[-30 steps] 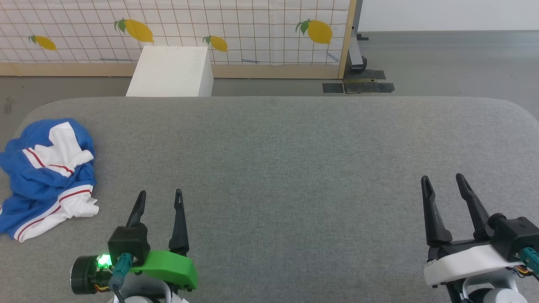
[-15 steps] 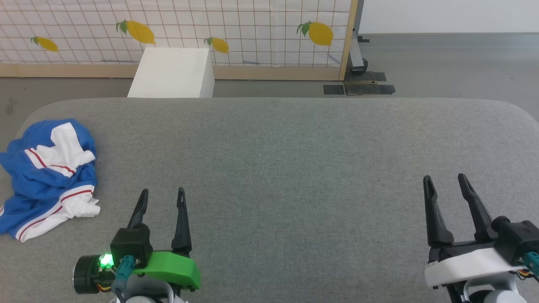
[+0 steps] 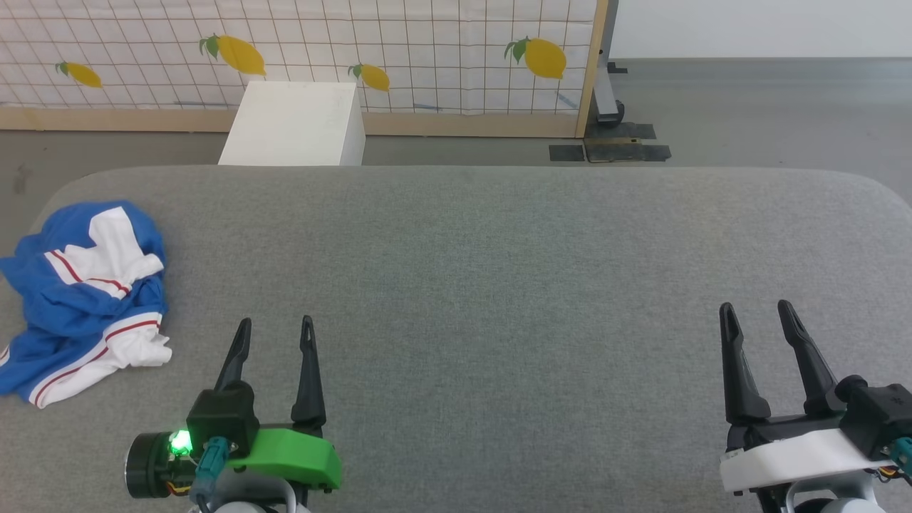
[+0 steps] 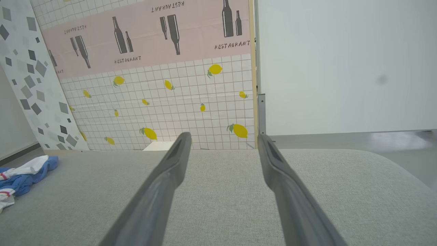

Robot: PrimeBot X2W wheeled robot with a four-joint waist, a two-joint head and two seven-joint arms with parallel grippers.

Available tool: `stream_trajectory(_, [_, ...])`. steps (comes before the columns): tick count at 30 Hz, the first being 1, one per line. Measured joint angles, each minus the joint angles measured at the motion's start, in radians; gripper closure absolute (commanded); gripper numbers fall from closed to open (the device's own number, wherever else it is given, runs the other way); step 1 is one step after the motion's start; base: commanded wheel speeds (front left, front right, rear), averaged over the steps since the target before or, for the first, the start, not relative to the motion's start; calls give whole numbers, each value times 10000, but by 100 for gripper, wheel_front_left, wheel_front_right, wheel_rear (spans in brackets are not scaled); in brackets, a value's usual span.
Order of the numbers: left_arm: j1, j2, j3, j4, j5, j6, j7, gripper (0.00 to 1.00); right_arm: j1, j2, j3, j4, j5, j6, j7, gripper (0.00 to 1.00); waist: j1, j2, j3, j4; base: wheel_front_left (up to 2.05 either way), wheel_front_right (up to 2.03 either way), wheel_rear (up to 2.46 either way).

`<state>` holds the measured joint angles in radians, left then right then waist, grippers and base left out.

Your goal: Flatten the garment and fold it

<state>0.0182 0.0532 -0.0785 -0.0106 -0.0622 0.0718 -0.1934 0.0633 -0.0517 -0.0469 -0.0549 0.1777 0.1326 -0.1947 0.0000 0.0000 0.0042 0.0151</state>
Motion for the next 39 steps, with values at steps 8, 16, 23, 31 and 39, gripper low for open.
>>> stream_trajectory(8, [0, 0, -52, 25, -17, 42, -184, 0, 38, 2, 10, 94, 90, 0, -153, 0, 0, 0, 12, 31, 0, 0, 0])
stream_trajectory(16, [0, 0, -127, 71, -29, 136, -303, 0, 95, 2, 36, 113, 10, 0, -320, 0, 0, 0, -3, 49, 0, 0, 0])
stream_trajectory(23, [0, -2, -238, 109, -105, 215, -476, 0, 201, 6, 65, 111, -98, 0, -449, 0, 0, 0, -14, 56, 0, 0, 0])
stream_trajectory(31, [0, -2, -282, 230, -267, 261, -608, 0, 221, 6, 56, 109, -63, 0, -612, 0, 0, 0, -57, 94, 0, 0, 0])
stream_trajectory(39, [0, -2, -278, 336, -270, 261, -635, 0, 238, 6, 56, 128, -79, 0, -612, 0, 0, 0, -103, 99, 0, 0, 0])
